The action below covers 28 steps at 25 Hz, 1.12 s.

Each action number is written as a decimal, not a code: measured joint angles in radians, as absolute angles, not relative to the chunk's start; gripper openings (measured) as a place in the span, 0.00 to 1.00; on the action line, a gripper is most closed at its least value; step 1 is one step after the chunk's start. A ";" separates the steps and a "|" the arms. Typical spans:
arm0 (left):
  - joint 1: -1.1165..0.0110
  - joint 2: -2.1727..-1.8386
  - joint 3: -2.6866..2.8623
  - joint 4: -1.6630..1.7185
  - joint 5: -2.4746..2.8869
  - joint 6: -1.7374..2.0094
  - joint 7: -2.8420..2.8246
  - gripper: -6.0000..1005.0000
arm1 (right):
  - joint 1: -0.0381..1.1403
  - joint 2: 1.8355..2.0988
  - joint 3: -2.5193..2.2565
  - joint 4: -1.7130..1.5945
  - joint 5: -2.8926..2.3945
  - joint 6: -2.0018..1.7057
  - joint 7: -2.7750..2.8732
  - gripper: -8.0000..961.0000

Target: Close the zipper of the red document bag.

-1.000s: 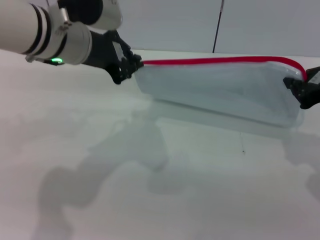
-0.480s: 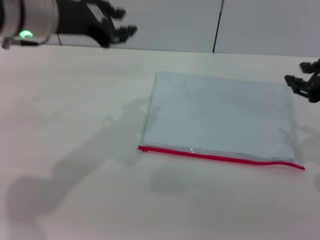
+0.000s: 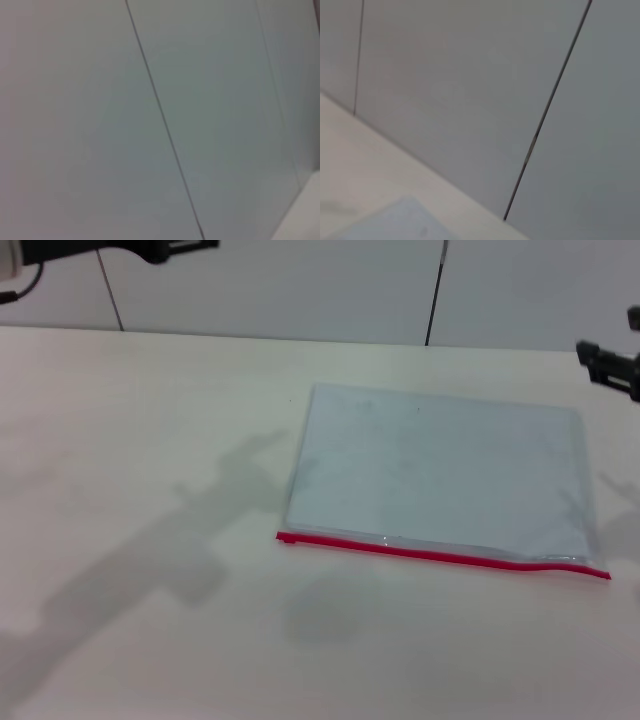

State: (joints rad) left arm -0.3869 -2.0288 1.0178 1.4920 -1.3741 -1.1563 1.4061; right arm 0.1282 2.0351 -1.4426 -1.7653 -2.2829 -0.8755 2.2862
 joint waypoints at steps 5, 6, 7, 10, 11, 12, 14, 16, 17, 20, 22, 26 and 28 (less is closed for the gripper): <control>-0.314 -2.034 1.033 1.457 -1.632 -1.044 1.536 0.70 | 0.066 2.035 -1.549 -1.749 -2.207 -0.593 2.286 0.66; -0.300 -2.036 1.044 1.440 -1.685 -1.015 1.571 0.70 | 0.059 2.035 -1.572 -1.734 -2.188 -0.528 2.286 0.66; -0.295 -2.036 1.055 1.427 -1.716 -0.993 1.591 0.70 | 0.056 2.035 -1.590 -1.712 -2.166 -0.464 2.286 0.66; -0.270 -2.039 1.127 1.367 -1.838 -0.893 1.680 0.70 | 0.069 2.033 -1.613 -1.615 -2.095 -0.330 2.286 0.67; -0.264 -2.039 1.158 1.349 -1.880 -0.854 1.712 0.70 | 0.079 2.033 -1.616 -1.582 -2.067 -0.292 2.286 0.67; -0.259 -2.039 1.181 1.333 -1.911 -0.834 1.747 0.70 | 0.089 2.031 -1.626 -1.540 -2.039 -0.240 2.286 0.67; -0.253 -2.039 1.234 1.268 -2.014 -0.802 1.863 0.70 | 0.109 2.030 -1.664 -1.462 -2.004 -0.124 2.286 0.67; -0.254 -2.039 1.260 1.195 -2.129 -0.801 1.965 0.69 | 0.128 2.030 -1.717 -1.398 -1.998 -0.004 2.291 0.67; -0.255 -2.040 1.278 1.137 -2.222 -0.800 2.038 0.69 | 0.139 2.030 -1.746 -1.368 -1.997 0.054 2.294 0.67; -0.254 -2.040 1.316 1.072 -2.378 -0.800 2.152 0.69 | 0.163 2.030 -1.800 -1.302 -1.997 0.164 2.320 0.66; -0.250 -2.040 1.343 1.056 -2.442 -0.799 2.213 0.69 | 0.168 2.029 -1.807 -1.274 -1.996 0.199 2.356 0.66; -0.243 -2.040 1.378 1.035 -2.506 -0.787 2.263 0.69 | 0.185 2.028 -1.805 -1.231 -1.996 0.215 2.400 0.65; -0.244 -2.039 1.381 1.028 -2.513 -0.783 2.265 0.68 | 0.188 2.028 -1.805 -1.225 -1.996 0.217 2.407 0.65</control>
